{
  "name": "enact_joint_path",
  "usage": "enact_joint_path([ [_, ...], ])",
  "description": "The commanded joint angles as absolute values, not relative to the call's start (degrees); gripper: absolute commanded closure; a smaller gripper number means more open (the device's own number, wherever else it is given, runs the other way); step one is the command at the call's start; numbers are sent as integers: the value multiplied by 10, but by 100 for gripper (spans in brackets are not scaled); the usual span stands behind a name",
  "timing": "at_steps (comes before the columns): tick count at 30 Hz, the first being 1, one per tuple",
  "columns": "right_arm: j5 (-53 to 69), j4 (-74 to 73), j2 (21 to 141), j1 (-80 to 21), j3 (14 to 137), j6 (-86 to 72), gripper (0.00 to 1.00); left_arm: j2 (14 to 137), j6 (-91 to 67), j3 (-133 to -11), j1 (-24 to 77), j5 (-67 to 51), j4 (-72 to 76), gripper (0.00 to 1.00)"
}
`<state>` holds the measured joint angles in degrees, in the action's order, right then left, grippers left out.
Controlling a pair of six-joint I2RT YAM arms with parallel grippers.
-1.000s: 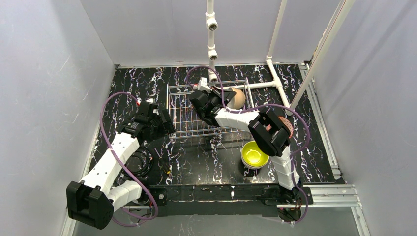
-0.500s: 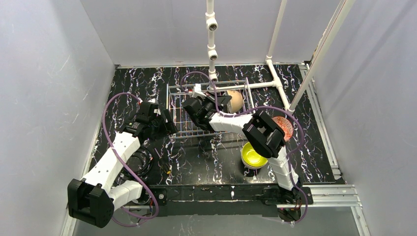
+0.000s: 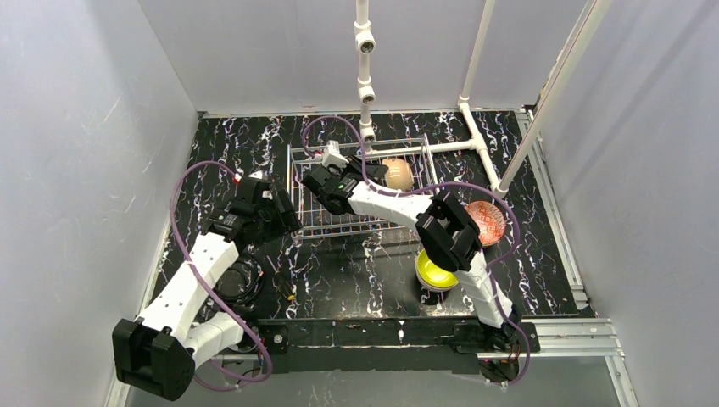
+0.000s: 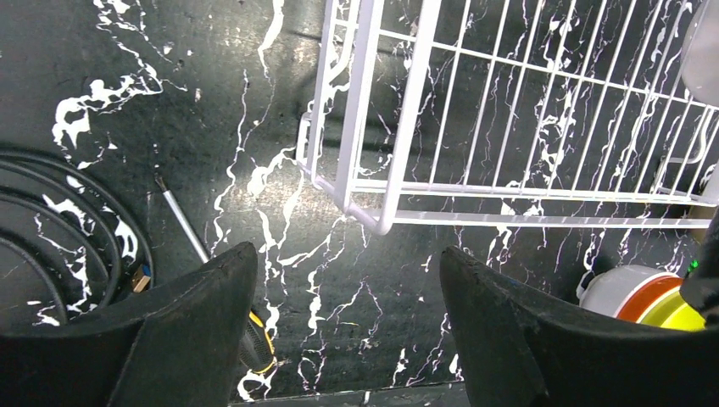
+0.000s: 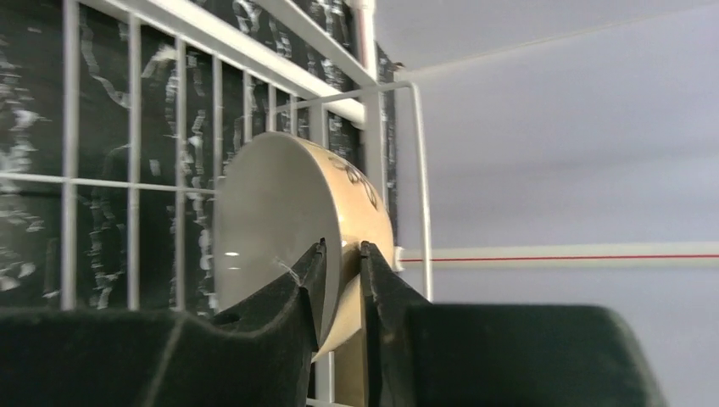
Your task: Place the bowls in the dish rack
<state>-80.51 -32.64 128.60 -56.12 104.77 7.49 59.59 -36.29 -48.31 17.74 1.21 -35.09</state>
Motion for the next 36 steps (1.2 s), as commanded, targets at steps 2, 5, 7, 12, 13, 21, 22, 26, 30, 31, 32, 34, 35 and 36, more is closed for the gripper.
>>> enact_joint_path([
  [2, -630, -367, 1276, -560, 1056, -30, 59, 566, -363, -493, 175, 55, -385, 23],
  [5, -599, -361, 1273, -560, 1057, -43, 55, 560, -363, -493, 175, 65, -388, 23],
  [7, -591, -361, 1273, -560, 1061, -53, 53, 561, -363, -495, 175, 63, -391, 23],
  [12, -561, -350, 1264, -561, 1055, -60, 52, 560, -362, -497, 175, 61, -392, 23],
  [13, -551, -346, 1261, -560, 1050, -60, 51, 560, -361, -498, 175, 62, -391, 22],
  [21, -430, -301, 1232, -560, 1005, -67, 41, 575, -349, -502, 175, 35, -389, 18],
  [22, -423, -301, 1228, -560, 1006, -72, 41, 574, -349, -502, 175, 32, -387, 18],
  [26, -402, -275, 1188, -559, 1005, -94, 41, 576, -348, -507, 175, 22, -385, 16],
  [30, -390, -255, 1147, -557, 989, -122, 40, 578, -349, -508, 175, 22, -384, 14],
  [31, -391, -248, 1137, -556, 978, -129, 41, 578, -350, -507, 175, 22, -384, 14],
  [32, -394, -241, 1124, -556, 966, -137, 41, 578, -352, -504, 175, 22, -384, 13],
  [34, -405, -223, 1098, -554, 935, -148, 43, 577, -354, -500, 175, 20, -382, 12],
  [35, -411, -215, 1083, -553, 916, -155, 43, 576, -356, -497, 174, 20, -381, 11],
  [36, -416, -206, 1069, -553, 896, -161, 45, 576, -356, -496, 175, 19, -380, 11],
])
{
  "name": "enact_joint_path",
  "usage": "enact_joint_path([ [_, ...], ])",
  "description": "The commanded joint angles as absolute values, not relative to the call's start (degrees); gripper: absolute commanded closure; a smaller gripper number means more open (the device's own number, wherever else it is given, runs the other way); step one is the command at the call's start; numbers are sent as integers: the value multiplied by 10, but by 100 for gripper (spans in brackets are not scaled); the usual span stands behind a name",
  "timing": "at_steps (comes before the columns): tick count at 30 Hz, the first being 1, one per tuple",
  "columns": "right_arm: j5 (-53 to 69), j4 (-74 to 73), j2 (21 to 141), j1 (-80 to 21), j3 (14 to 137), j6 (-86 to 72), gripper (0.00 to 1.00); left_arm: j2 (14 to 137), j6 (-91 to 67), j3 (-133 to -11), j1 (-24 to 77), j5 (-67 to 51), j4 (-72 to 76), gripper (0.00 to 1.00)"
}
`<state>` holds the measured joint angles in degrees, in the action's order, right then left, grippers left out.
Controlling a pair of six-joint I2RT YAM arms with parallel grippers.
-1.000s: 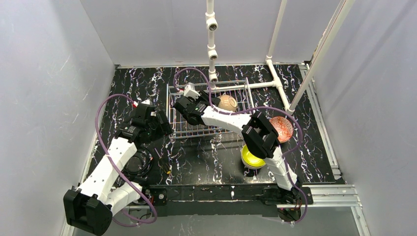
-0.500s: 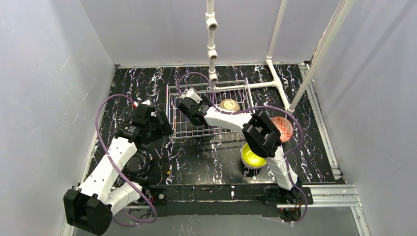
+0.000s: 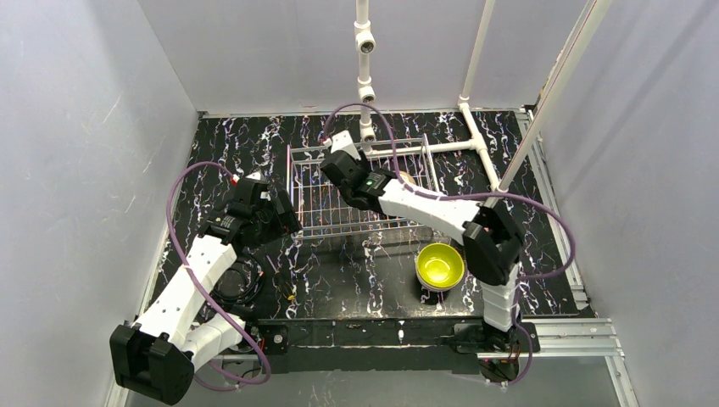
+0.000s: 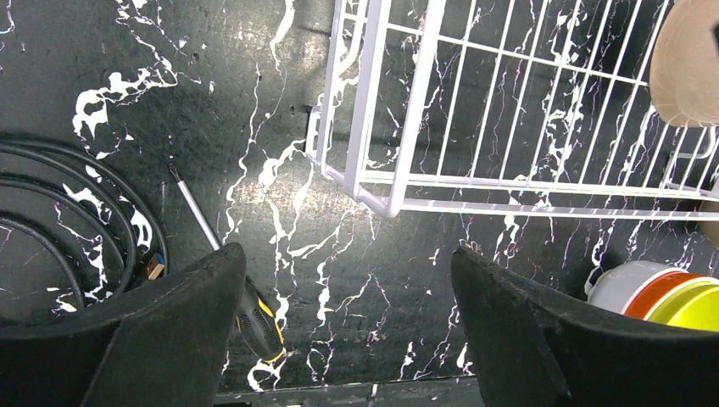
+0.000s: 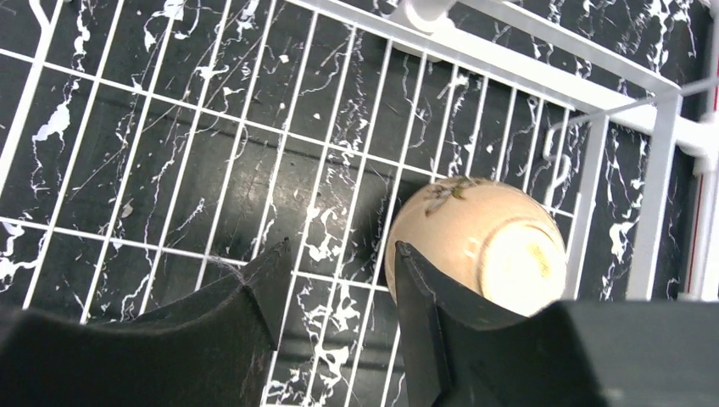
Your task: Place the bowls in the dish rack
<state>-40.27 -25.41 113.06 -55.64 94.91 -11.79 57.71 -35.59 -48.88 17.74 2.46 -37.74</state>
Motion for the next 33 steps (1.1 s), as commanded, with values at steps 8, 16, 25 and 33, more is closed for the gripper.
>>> enact_joint_path([
  [8, -385, -200, 984, -510, 776, -219, 43, 578, -362, -491, 175, 21, -375, 2],
  [16, -314, -209, 1003, -435, 752, -273, 40, 591, -376, -482, 175, 8, -360, 2],
  [25, -303, -168, 1039, -411, 777, -261, 40, 587, -371, -480, 175, 18, -362, 2],
  [33, -314, -120, 1062, -397, 780, -207, 39, 578, -361, -480, 175, 33, -364, 2],
])
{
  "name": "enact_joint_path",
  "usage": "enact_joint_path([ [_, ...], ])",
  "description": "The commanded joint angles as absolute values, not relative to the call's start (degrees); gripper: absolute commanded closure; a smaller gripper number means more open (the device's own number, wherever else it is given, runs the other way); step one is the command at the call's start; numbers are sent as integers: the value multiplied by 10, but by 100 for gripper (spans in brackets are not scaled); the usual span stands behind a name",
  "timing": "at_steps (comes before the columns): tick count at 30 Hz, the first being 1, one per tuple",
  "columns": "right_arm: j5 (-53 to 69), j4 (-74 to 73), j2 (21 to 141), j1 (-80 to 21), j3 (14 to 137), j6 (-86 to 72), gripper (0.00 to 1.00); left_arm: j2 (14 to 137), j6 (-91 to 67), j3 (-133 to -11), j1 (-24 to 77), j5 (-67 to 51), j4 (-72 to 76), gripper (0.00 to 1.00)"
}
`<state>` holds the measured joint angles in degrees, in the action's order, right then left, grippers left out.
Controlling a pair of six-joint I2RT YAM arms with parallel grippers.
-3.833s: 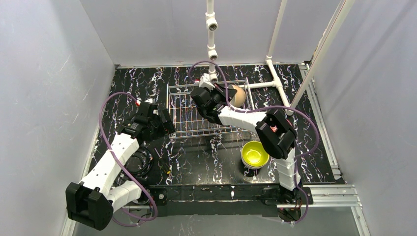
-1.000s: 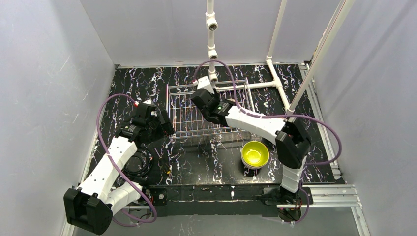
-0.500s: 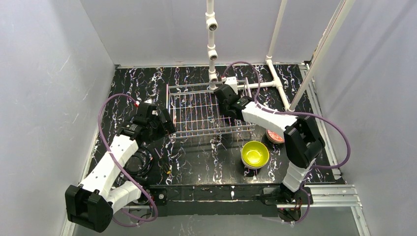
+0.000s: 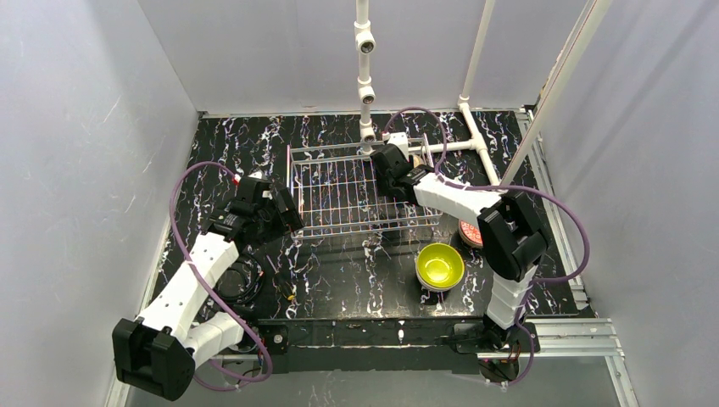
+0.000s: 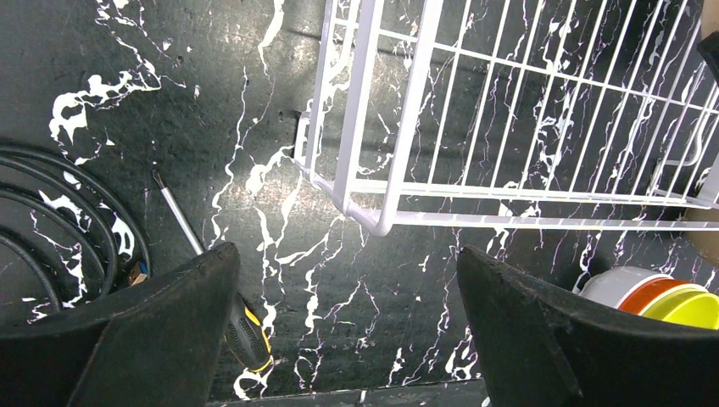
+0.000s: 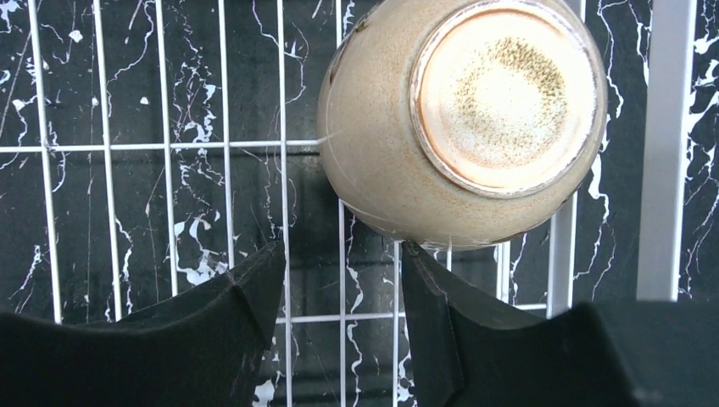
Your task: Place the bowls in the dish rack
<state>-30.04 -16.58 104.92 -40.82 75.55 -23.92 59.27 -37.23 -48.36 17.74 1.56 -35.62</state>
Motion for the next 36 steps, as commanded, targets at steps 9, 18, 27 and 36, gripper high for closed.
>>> enact_joint_path([
  [9, -276, -112, 1069, -376, 801, -169, 38, 550, -358, -484, 175, 57, -374, 2],
  [18, -126, -182, 966, -376, 788, -169, 36, 500, -336, -490, 175, 72, -373, 2],
  [27, -231, -357, 745, -376, 742, -255, 31, 460, -268, -520, 175, 4, -393, 2],
  [36, -460, -595, 582, -374, 623, -418, 34, 412, -309, -454, 175, -50, -394, 2],
])
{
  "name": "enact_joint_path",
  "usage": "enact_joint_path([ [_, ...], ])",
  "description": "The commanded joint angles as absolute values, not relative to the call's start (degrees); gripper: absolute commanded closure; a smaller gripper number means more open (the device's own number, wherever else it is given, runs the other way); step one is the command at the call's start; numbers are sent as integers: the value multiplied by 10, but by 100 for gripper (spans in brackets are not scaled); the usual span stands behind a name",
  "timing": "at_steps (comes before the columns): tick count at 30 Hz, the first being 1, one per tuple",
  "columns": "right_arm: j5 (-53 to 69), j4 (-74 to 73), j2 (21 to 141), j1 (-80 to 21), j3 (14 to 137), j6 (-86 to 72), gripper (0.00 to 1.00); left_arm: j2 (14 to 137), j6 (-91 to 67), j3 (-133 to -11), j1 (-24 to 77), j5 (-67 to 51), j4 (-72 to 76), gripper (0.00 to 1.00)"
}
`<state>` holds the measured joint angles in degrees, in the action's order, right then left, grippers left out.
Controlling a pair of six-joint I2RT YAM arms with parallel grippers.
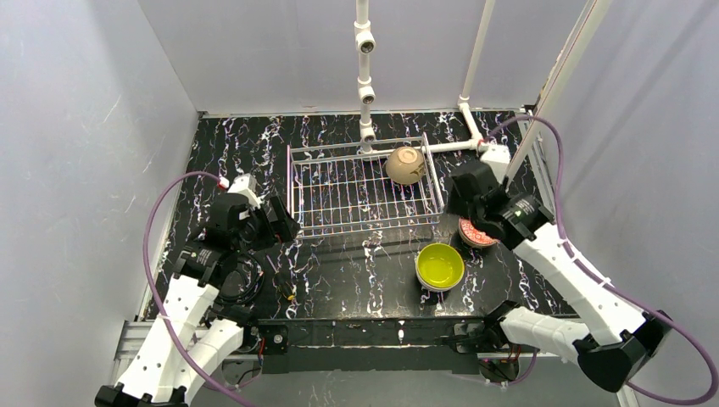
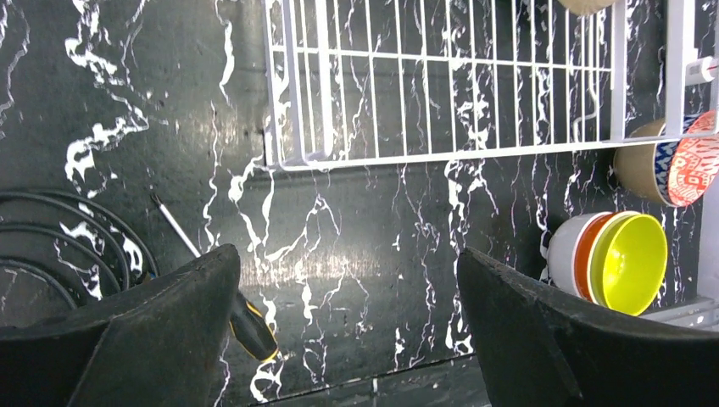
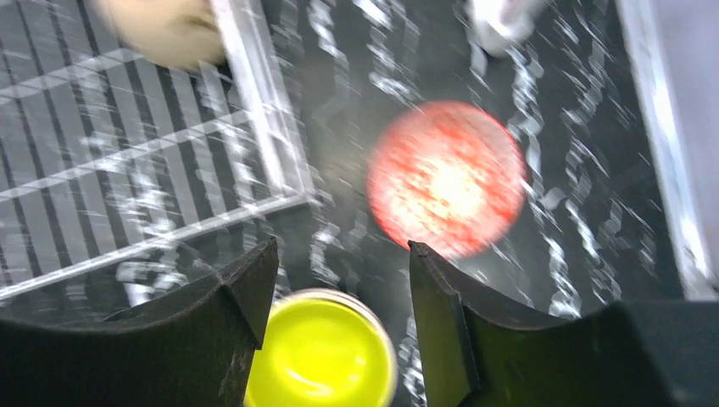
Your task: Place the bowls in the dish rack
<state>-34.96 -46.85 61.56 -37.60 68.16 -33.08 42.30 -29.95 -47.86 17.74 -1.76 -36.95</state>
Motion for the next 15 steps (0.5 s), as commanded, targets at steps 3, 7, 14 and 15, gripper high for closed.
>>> enact_joint_path([
  [3, -511, -579, 559, -370, 575, -446, 34, 399, -304, -434, 175, -81, -393, 2],
  [7, -575, -549, 581, -348, 555, -459, 33, 376, -295, -423, 175, -117, -401, 2],
  [14, -532, -428, 635, -250, 534, -356, 45, 358, -310, -419, 213, -87, -418, 2],
  [15, -534, -428, 644, -245, 536, -353, 46, 359, -314, -422, 234, -62, -426, 2],
])
